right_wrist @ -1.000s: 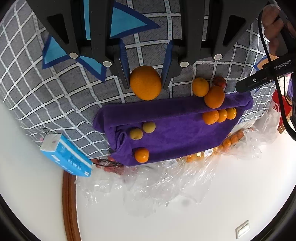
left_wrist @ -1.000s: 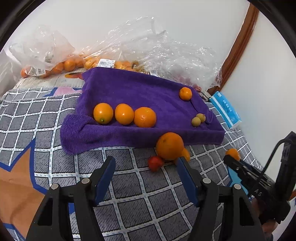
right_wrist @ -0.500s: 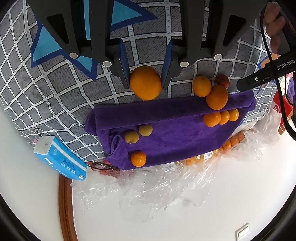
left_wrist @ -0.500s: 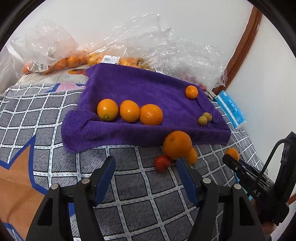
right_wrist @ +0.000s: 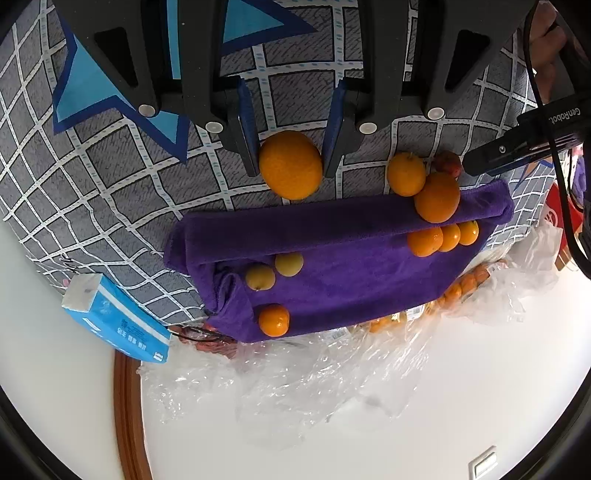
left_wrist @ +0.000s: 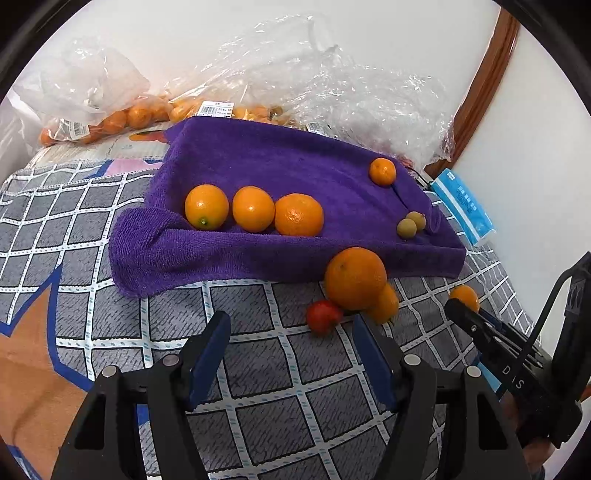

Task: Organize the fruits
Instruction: 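Lift the orange with the right gripper while the left gripper moves toward the red tomato, then close the left gripper on the red tomato while the right gripper holds the orange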

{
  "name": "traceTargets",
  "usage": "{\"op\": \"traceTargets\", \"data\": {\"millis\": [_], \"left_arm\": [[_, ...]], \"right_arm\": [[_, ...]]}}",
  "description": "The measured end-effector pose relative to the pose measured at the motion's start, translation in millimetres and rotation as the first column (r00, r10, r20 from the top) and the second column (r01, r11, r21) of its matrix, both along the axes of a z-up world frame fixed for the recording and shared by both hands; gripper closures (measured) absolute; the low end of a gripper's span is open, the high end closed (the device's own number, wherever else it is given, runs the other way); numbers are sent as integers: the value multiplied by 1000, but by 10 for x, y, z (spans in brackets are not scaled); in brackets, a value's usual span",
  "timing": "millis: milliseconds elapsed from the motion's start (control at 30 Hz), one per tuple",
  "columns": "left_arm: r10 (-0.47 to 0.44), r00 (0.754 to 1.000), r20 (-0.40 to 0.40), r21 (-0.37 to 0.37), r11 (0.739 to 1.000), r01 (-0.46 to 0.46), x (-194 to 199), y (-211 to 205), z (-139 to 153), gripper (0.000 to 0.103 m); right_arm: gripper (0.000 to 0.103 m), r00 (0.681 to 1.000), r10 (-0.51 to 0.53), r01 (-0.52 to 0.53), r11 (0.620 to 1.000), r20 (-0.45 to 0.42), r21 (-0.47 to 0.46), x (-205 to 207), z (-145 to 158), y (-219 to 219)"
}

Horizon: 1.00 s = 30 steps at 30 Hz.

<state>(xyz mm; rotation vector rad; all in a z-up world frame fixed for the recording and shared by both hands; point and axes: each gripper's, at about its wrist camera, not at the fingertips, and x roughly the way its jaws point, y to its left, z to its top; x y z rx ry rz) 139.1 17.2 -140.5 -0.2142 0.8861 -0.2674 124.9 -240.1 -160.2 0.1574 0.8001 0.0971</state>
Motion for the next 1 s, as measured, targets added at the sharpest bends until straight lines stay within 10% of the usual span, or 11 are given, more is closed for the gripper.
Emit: {"op": "traceTargets", "data": {"millis": [500, 1000], "left_arm": [[-35, 999, 18, -15, 999, 35, -20, -97, -9, 72], [8, 1000, -8, -116, 993, -9, 14, 87, -35, 76]], "right_arm": [[70, 1000, 10, -10, 1000, -24, 12, 32, -40, 0], [69, 1000, 28, -28, 1000, 4, 10, -8, 10, 18]]}}
